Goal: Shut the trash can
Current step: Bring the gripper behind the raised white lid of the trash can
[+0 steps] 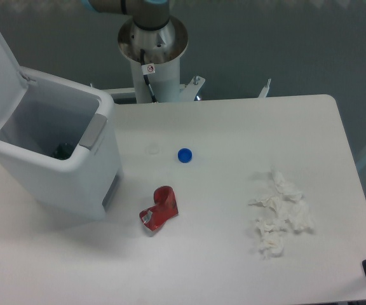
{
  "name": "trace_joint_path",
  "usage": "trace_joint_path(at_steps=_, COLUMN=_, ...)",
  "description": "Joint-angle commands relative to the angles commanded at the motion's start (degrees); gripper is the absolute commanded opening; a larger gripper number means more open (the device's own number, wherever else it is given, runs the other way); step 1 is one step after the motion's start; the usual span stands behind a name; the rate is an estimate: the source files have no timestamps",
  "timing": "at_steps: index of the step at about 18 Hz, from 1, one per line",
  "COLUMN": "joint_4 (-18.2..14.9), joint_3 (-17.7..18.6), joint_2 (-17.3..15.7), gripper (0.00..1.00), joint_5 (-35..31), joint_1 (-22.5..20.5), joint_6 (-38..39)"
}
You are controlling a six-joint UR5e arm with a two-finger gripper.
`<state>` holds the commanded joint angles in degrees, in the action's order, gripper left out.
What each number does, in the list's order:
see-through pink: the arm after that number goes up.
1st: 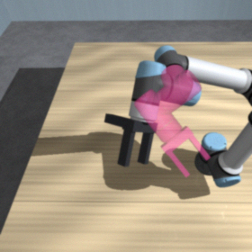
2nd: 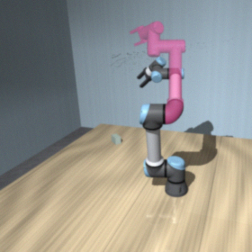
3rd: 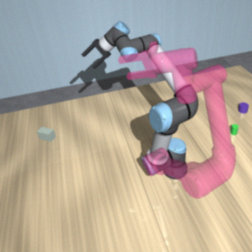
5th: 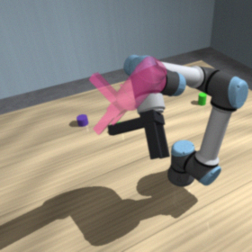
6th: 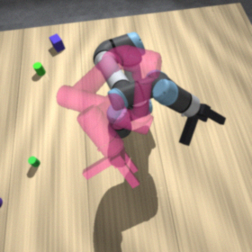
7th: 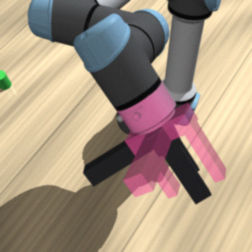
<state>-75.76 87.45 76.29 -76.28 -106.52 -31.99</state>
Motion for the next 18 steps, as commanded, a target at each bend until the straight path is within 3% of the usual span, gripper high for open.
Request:
trace_joint_path(at_steps=12, joint_4=0.3, joint_3=-0.4, joint_2=1.5, gripper=0.00, joint_5=-8.3, joint_1=-0.4, joint_6=1.6)
trace_joint_path(at_steps=18, joint_4=0.6, joint_3=-0.4, joint_2=2.3, gripper=0.00, joint_5=-8.2, joint_1=-3.9, joint_6=1.6)
